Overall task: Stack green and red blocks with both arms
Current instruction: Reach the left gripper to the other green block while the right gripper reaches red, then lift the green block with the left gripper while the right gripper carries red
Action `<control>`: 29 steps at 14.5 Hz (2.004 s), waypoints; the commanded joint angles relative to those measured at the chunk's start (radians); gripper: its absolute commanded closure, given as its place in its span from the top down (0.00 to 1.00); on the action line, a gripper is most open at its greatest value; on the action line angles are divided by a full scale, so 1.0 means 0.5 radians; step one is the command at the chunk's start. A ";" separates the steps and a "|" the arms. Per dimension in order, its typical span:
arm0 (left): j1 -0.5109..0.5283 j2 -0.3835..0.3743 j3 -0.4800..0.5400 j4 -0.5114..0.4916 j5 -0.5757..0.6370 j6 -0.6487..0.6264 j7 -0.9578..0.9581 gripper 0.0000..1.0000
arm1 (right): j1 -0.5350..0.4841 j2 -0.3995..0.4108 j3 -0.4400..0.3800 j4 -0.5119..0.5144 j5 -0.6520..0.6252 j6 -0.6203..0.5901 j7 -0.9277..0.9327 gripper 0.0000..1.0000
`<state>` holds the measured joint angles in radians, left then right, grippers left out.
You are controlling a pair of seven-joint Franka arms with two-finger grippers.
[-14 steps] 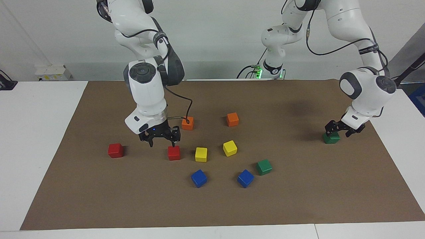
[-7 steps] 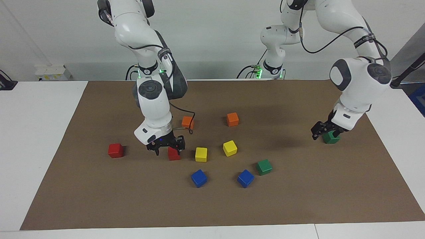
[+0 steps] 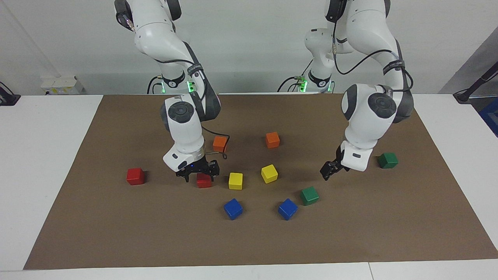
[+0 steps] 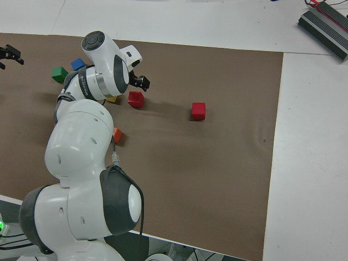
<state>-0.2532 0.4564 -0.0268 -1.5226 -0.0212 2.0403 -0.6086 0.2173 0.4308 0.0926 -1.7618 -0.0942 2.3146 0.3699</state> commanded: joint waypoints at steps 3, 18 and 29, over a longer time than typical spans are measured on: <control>-0.098 0.222 0.041 0.158 0.036 0.168 -0.243 1.00 | 0.029 -0.039 0.011 -0.176 -0.011 0.178 0.064 1.00; -0.187 0.391 0.029 0.094 0.349 0.418 -0.170 1.00 | -0.507 -0.539 0.008 0.035 0.007 -0.763 -0.708 0.00; -0.187 0.363 0.023 0.045 0.202 0.338 -0.102 0.00 | -0.800 -0.619 0.005 -0.406 0.096 -0.230 -1.046 0.00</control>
<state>-0.3472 0.6530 -0.0204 -1.4993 0.1004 2.2582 -0.6678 -0.1549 0.1236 0.0828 -1.9346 -0.0628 2.1463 -0.1077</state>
